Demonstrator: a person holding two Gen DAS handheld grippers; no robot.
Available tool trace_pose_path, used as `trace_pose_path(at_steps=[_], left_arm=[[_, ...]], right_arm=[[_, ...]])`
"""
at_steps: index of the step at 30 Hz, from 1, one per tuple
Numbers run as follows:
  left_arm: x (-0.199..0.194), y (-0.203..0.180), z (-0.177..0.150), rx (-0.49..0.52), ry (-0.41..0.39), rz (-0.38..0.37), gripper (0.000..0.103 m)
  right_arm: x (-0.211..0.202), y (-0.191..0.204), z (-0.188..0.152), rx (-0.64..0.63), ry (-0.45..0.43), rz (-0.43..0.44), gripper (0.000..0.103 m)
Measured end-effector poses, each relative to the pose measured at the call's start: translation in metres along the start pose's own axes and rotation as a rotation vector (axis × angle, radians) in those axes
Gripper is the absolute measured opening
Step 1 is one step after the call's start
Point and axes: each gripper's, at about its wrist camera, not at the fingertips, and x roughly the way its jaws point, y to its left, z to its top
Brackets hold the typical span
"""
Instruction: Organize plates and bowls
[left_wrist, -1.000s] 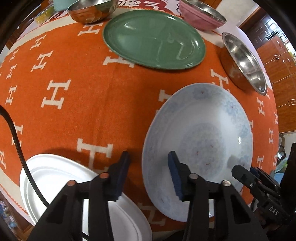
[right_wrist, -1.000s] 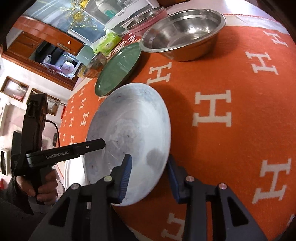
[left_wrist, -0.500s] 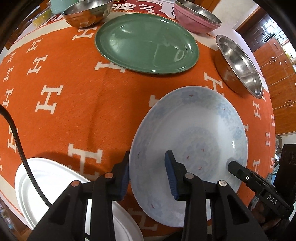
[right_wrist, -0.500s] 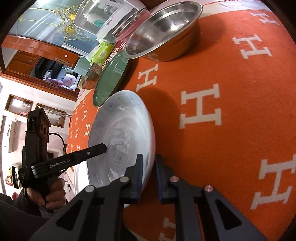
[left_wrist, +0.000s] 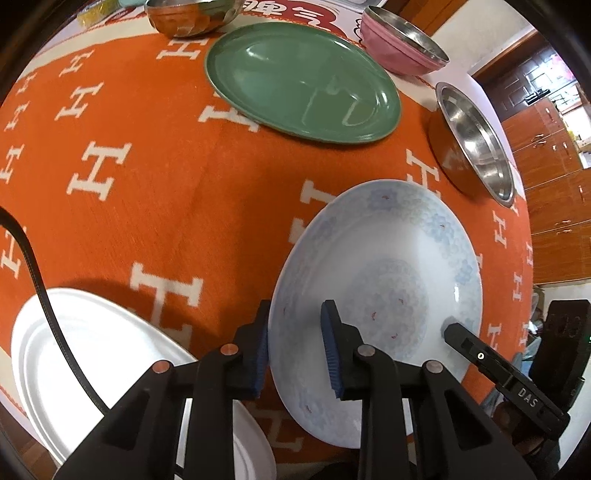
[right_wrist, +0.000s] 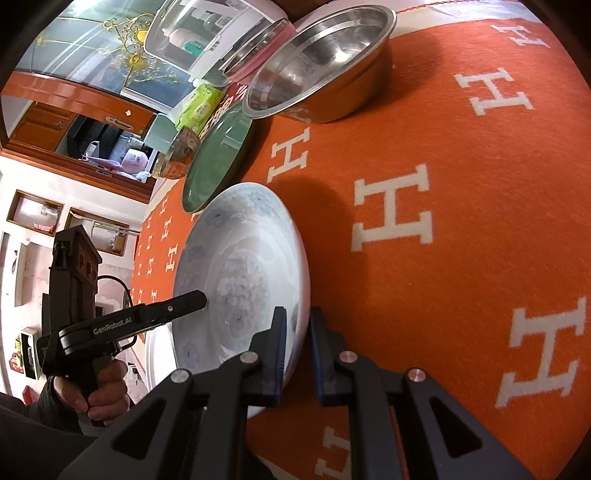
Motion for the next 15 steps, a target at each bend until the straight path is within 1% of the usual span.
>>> trace_pose_path(at_steps=[5,11,15], left_arm=[[-0.004,-0.002,-0.008,0.005,-0.001,-0.019,0.024],[-0.018,-0.007,-0.018,0.029,-0.027,-0.029,0.024],[-0.032,-0.007,-0.024,0.033,-0.059,-0.044,0.024]], right_arm=[[-0.004,0.002,-0.002,-0.001,-0.008,-0.01,0.012],[-0.009,0.008,-0.006,-0.026,-0.018,-0.019,0.012],[-0.015,0.017,-0.009,-0.057,-0.037,-0.019,0.012]])
